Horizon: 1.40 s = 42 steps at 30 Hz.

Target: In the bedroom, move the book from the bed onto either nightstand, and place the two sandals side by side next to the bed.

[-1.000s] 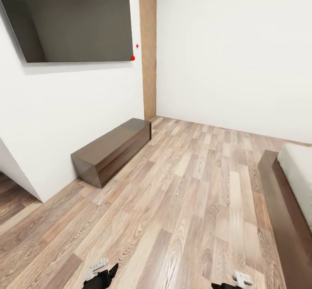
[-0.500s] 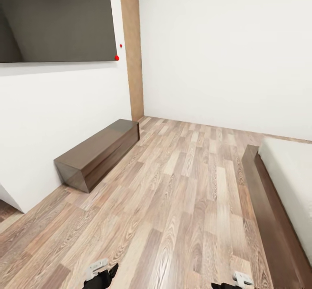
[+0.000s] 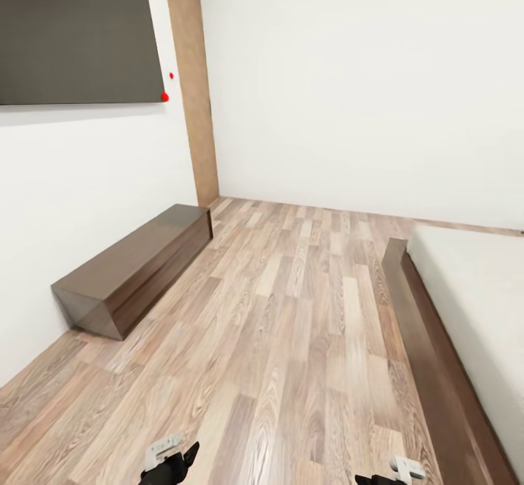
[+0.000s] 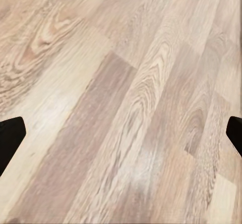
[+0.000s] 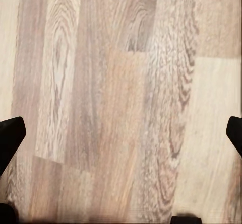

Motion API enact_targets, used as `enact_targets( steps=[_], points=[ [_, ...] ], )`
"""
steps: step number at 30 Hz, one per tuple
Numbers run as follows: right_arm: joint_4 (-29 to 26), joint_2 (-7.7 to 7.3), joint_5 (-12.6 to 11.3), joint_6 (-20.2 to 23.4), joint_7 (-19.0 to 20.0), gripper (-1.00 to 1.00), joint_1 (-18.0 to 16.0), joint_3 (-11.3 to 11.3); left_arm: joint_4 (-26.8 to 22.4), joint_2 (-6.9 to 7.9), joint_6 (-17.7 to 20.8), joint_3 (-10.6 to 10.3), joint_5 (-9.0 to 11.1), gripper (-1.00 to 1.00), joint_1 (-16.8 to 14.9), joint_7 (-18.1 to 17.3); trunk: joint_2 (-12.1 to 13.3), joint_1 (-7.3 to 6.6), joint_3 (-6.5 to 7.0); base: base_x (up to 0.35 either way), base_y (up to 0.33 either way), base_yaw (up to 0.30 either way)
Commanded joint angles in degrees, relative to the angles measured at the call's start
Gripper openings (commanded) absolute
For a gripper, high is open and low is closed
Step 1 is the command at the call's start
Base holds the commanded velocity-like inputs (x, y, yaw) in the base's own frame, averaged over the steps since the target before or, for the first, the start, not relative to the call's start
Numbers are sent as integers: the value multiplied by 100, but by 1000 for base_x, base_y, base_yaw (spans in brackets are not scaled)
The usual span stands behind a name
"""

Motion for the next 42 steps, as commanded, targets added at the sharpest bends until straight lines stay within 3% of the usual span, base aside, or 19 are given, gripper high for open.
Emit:
enact_targets(
  steps=[1,31,42],
  points=[
    [0,0,-16,24,22,100,-5,-23,6,2,-15,-13,34,100,-3,-24,-2,2,-5,316,0,-210],
    [2,0,-9,26,22,100,-5,-23,6,2,-15,-17,34,100,-1,-24,-2,2,-5,38,0,-206],
    [2,0,6,24,22,100,-3,-23,6,4,-16,-13,34,100,-2,-24,-2,2,-5,18,0,-36]
  ],
)
